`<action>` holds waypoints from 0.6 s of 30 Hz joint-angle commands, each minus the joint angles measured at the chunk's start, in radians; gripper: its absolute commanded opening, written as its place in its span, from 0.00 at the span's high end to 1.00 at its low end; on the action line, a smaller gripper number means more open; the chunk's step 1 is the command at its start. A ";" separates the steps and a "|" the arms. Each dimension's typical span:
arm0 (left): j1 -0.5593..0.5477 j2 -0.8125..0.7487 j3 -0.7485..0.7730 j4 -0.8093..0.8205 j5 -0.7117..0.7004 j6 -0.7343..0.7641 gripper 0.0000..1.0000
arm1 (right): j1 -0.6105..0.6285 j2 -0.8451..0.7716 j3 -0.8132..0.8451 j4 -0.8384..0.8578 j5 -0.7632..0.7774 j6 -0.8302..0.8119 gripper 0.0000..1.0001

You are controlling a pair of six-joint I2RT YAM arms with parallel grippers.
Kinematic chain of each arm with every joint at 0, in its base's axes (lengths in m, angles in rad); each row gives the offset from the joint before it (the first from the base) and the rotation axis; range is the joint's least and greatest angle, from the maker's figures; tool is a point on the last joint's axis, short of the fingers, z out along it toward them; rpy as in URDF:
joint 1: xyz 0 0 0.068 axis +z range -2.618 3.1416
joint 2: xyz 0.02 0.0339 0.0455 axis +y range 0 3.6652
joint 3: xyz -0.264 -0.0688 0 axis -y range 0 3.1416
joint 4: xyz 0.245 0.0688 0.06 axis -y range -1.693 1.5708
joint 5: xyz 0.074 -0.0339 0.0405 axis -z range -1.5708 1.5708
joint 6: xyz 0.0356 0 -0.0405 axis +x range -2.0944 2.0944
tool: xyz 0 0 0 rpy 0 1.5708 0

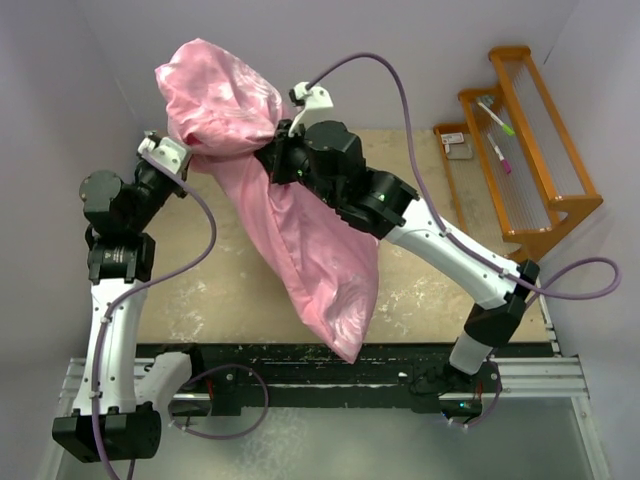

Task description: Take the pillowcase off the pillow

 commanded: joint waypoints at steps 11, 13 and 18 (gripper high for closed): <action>0.002 -0.007 0.364 0.088 -0.110 -0.183 1.00 | -0.209 -0.033 0.116 0.002 -0.064 -0.047 1.00; 0.002 -0.008 0.401 0.083 -0.095 -0.194 1.00 | -0.231 0.015 0.188 -0.028 -0.092 -0.058 1.00; 0.002 -0.010 0.487 0.037 -0.042 -0.205 1.00 | -0.263 0.119 0.346 -0.043 -0.140 -0.055 0.86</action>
